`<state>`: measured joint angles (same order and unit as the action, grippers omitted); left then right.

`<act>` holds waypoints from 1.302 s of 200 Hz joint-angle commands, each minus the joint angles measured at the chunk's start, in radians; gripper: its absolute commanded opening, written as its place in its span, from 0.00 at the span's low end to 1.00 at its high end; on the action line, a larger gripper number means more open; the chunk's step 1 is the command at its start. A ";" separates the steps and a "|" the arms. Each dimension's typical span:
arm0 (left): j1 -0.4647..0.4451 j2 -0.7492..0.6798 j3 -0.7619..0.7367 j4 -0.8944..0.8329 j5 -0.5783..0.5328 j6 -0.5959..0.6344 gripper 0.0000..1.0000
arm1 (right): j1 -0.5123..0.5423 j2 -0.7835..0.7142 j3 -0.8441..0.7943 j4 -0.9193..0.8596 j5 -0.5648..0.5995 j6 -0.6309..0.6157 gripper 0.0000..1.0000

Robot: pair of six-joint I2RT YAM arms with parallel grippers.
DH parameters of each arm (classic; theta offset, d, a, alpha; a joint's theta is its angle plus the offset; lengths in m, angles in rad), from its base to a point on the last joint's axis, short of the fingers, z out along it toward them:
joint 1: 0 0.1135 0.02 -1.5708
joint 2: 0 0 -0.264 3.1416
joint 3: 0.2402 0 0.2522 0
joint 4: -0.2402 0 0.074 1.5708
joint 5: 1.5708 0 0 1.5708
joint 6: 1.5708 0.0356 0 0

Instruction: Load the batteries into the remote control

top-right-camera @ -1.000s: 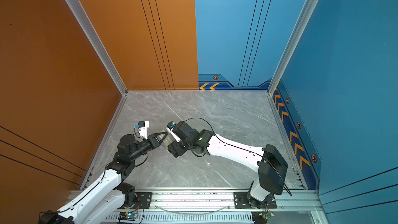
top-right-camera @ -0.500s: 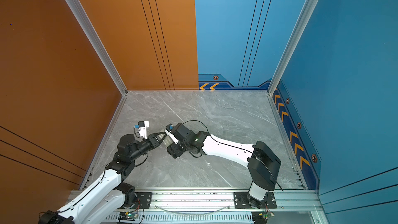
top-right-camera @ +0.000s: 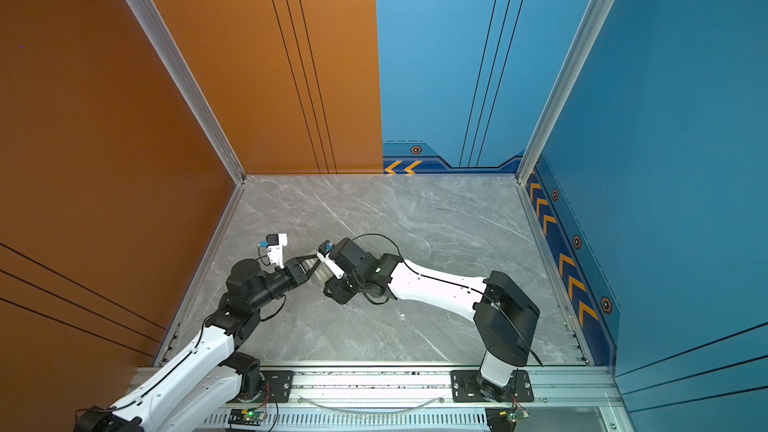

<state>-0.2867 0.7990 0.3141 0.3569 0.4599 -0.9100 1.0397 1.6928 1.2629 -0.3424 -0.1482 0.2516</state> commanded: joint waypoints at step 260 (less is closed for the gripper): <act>-0.047 -0.012 0.139 -0.008 0.188 0.159 0.81 | -0.216 -0.395 -0.242 0.036 -0.256 -0.044 0.16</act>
<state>-0.2993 0.7982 0.4026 0.3454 0.5884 -0.8150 0.8471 1.3628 1.0336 -0.2989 -0.3016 0.2070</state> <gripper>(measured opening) 0.804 0.473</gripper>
